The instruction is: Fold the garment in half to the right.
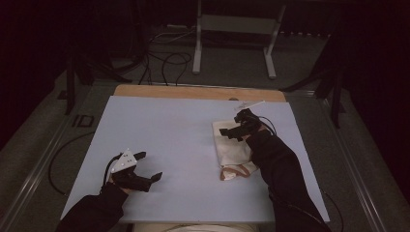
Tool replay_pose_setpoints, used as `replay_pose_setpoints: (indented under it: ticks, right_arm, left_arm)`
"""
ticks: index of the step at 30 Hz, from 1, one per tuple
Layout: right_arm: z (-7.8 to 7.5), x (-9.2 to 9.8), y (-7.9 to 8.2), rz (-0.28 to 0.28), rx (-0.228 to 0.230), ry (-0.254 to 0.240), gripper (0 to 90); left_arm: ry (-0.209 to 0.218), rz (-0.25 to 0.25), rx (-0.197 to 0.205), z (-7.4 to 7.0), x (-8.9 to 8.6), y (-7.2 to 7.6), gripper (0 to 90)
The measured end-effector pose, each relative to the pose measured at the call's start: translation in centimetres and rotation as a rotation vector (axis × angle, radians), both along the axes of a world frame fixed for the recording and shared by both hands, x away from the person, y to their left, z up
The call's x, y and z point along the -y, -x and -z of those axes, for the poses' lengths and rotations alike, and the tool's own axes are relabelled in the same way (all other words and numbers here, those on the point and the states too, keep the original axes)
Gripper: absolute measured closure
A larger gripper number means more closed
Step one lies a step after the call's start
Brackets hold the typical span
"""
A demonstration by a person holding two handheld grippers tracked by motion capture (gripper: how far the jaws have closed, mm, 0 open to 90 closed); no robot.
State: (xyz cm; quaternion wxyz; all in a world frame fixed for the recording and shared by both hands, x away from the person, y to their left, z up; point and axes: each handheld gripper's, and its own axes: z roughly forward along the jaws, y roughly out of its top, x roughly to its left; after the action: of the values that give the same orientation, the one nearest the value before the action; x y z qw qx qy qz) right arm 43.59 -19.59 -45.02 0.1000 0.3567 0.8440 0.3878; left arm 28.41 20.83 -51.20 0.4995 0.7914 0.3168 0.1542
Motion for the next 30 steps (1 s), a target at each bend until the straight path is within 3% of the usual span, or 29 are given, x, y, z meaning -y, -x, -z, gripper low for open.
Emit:
replay_pose_setpoints:
  ticks: [11,15,23,30]
  right_arm:
    - [-0.9,1.5,3.0,-0.034,0.053,-0.048,10.2]
    - [-0.6,2.2,4.2,-0.060,0.071,-0.050,10.2]
    - [0.2,4.2,6.8,-0.053,0.103,-0.082,10.1]
    - [1.1,5.6,9.3,-0.065,0.128,-0.067,10.1]
  left_arm:
    - [-0.012,0.009,-0.009,0.2,0.1,0.0,0.4]
    - [-0.027,0.008,-0.008,0.1,0.0,0.1,0.4]
    - [-0.029,-0.013,-0.009,-0.2,-0.9,0.2,0.4]
    - [-0.029,-0.033,-0.005,-0.3,-1.7,0.6,0.4]
